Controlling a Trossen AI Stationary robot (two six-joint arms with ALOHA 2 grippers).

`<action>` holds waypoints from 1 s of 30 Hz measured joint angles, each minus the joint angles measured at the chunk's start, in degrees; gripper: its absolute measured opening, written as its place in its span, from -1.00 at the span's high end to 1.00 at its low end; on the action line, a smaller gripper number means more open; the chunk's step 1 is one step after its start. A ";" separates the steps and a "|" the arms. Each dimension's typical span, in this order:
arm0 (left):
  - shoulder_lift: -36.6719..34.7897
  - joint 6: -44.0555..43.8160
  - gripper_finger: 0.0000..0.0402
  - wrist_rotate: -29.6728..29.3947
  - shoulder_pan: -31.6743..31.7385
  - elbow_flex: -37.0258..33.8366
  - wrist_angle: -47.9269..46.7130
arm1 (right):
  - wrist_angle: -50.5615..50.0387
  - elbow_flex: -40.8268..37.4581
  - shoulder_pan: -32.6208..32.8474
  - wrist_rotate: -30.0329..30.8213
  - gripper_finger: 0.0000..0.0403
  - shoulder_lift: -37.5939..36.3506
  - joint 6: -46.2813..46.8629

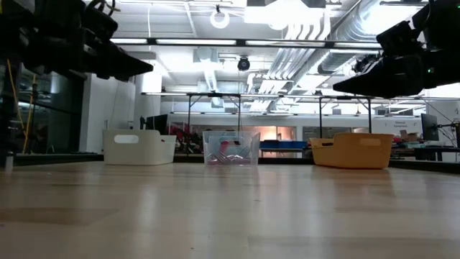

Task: Sort silverware by color (type)
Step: Return to Home Position

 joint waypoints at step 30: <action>-31.80 -0.72 1.00 3.82 6.76 -4.44 -20.36 | -28.72 0.02 -7.00 -2.37 1.00 -36.78 -2.51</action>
